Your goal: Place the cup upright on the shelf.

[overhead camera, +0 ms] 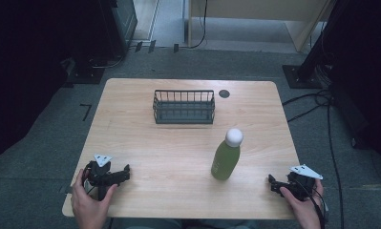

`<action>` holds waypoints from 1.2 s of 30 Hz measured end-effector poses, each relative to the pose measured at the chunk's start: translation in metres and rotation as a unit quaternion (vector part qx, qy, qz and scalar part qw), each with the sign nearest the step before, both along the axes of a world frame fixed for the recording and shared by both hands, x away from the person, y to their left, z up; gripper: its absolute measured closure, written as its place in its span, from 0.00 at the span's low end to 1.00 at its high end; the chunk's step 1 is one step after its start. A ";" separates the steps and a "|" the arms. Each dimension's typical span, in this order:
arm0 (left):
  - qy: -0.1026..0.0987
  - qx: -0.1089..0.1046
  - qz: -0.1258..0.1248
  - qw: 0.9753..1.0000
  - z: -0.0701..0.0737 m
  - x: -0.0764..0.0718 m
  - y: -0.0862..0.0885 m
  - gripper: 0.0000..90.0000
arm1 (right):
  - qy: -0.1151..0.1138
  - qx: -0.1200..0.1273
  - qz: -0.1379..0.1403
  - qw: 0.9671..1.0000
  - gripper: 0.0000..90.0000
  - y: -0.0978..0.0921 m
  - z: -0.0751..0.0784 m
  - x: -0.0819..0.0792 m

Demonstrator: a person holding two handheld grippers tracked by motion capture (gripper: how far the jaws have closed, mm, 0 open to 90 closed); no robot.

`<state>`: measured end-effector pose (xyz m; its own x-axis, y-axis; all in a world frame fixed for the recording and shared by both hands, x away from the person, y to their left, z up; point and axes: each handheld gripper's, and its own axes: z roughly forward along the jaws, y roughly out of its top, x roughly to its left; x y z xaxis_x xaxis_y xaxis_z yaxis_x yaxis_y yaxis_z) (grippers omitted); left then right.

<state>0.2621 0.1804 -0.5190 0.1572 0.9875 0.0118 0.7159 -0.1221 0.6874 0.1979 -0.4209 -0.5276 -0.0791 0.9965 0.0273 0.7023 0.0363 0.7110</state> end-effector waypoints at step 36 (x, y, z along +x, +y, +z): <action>0.000 0.000 0.000 1.000 0.000 0.000 0.000 0.00 | -0.042 0.012 0.102 0.994 0.00 0.083 0.050 0.007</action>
